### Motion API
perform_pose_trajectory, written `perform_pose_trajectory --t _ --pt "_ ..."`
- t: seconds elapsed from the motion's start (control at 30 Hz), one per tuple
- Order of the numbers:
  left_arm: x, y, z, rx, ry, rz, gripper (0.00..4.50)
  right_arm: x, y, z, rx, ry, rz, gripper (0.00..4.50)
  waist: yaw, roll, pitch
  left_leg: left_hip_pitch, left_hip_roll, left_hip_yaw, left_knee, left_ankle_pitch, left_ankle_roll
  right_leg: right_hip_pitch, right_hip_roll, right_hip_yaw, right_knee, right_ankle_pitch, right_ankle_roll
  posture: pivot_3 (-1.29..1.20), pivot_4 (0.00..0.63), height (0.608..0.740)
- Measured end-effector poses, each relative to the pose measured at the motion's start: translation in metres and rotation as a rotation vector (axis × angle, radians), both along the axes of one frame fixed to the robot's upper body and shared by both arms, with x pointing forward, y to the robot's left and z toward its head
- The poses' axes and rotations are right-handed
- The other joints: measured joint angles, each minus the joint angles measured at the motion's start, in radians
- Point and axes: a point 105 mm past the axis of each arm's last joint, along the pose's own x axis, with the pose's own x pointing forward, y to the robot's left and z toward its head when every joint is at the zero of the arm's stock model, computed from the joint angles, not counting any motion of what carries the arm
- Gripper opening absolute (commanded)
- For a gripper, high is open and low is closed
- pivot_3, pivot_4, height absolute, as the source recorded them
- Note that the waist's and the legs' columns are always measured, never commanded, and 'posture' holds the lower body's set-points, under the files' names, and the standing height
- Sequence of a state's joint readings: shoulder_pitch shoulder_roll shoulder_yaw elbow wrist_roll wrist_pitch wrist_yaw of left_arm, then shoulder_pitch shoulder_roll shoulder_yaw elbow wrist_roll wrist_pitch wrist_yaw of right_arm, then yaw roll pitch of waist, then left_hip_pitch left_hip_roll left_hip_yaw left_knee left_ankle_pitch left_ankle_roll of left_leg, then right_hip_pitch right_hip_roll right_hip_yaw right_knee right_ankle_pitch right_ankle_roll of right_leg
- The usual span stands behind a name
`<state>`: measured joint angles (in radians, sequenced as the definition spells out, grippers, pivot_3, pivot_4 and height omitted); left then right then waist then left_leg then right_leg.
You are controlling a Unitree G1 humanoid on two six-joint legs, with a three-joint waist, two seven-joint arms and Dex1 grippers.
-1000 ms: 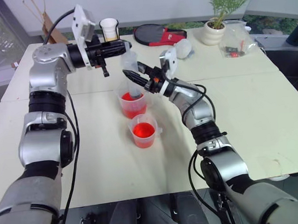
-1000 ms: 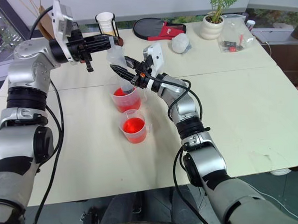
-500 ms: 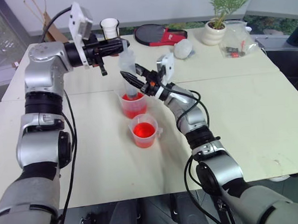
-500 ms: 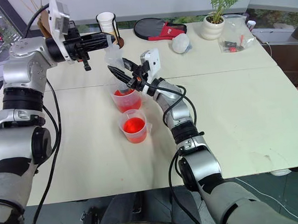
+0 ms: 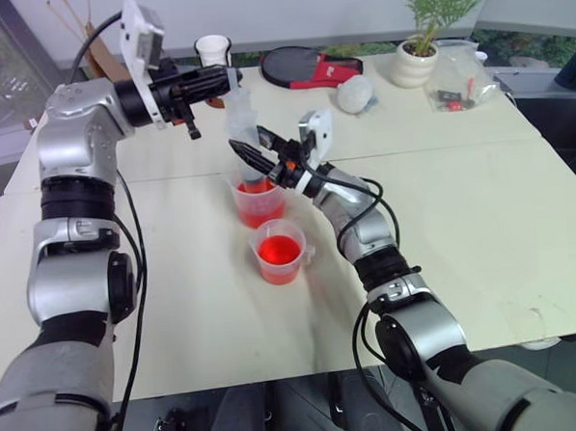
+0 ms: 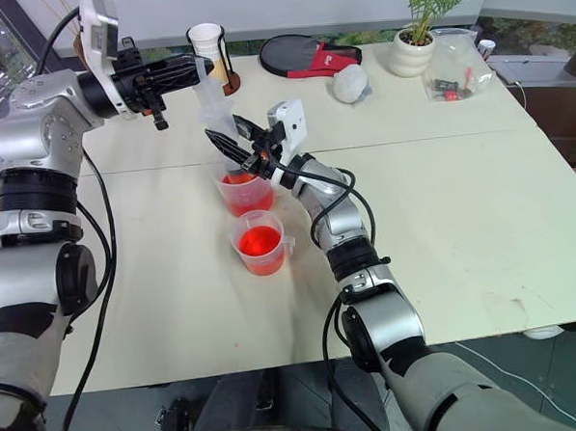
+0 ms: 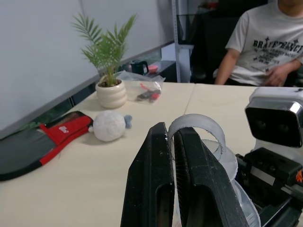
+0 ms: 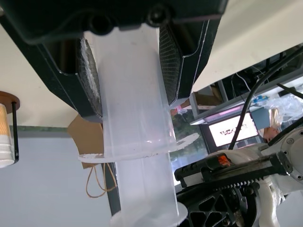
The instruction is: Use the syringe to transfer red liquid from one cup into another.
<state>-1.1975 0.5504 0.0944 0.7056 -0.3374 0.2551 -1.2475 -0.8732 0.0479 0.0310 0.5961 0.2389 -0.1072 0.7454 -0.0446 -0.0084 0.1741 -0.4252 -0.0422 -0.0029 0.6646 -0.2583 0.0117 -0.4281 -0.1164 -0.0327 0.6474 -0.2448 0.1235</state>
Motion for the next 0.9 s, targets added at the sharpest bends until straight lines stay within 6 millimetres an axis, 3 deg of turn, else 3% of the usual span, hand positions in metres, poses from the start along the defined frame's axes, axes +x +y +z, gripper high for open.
perform_pose_trajectory --t 0.2,0.3,0.5,0.6,0.67,0.8,0.9 --pt "0.001 0.001 0.000 -0.004 -0.001 0.008 0.02 0.001 0.000 -0.003 -0.010 0.005 -0.005 1.41 -0.001 0.000 0.000 0.000 0.000 0.000 0.000 0.000 0.000 0.000 0.000 0.000 0.000 0.000 0.000 0.00 0.150 0.740" --pt "0.001 0.003 0.001 -0.004 0.001 0.020 1.03 0.002 0.000 -0.005 -0.022 0.002 -0.008 1.41 -0.001 0.000 0.000 0.000 0.000 0.000 0.000 0.000 0.000 0.000 0.000 0.000 0.000 0.000 0.000 0.00 0.150 0.740" --pt "0.000 0.021 0.009 -0.002 0.013 0.084 3.94 0.002 0.000 -0.004 -0.037 -0.017 -0.006 1.41 -0.002 0.000 0.000 0.000 0.000 0.000 0.000 0.000 0.000 0.000 0.000 0.000 0.000 0.000 0.000 0.00 0.150 0.740" --pt "-0.014 0.034 0.016 0.049 -0.023 0.095 3.94 0.004 -0.004 -0.003 -0.034 0.001 -0.011 1.41 -0.004 0.000 0.000 0.000 0.000 0.000 0.000 0.000 0.000 0.000 0.000 0.000 0.000 0.000 0.000 0.00 0.150 0.740" --pt "-0.021 0.050 0.008 0.078 -0.005 0.124 3.94 0.007 -0.012 -0.002 -0.030 0.014 -0.023 1.41 -0.005 0.000 0.000 0.001 0.000 0.000 0.000 0.000 0.000 0.000 0.000 0.001 0.000 0.000 0.000 0.00 0.150 0.740" --pt "-0.027 0.093 -0.041 0.085 0.166 0.238 3.94 0.012 -0.029 0.016 -0.004 -0.011 -0.053 1.41 -0.011 0.001 0.000 0.001 0.001 -0.001 -0.001 0.000 -0.001 -0.001 0.000 0.001 0.001 0.000 0.000 0.00 0.150 0.740" --pt "-0.030 0.100 -0.063 0.060 0.243 0.269 3.94 0.013 -0.037 0.028 0.026 -0.024 -0.065 1.41 0.003 0.000 0.000 0.000 0.000 -0.002 0.000 0.000 -0.001 0.000 0.000 0.001 0.001 0.000 0.000 0.00 0.150 0.740"
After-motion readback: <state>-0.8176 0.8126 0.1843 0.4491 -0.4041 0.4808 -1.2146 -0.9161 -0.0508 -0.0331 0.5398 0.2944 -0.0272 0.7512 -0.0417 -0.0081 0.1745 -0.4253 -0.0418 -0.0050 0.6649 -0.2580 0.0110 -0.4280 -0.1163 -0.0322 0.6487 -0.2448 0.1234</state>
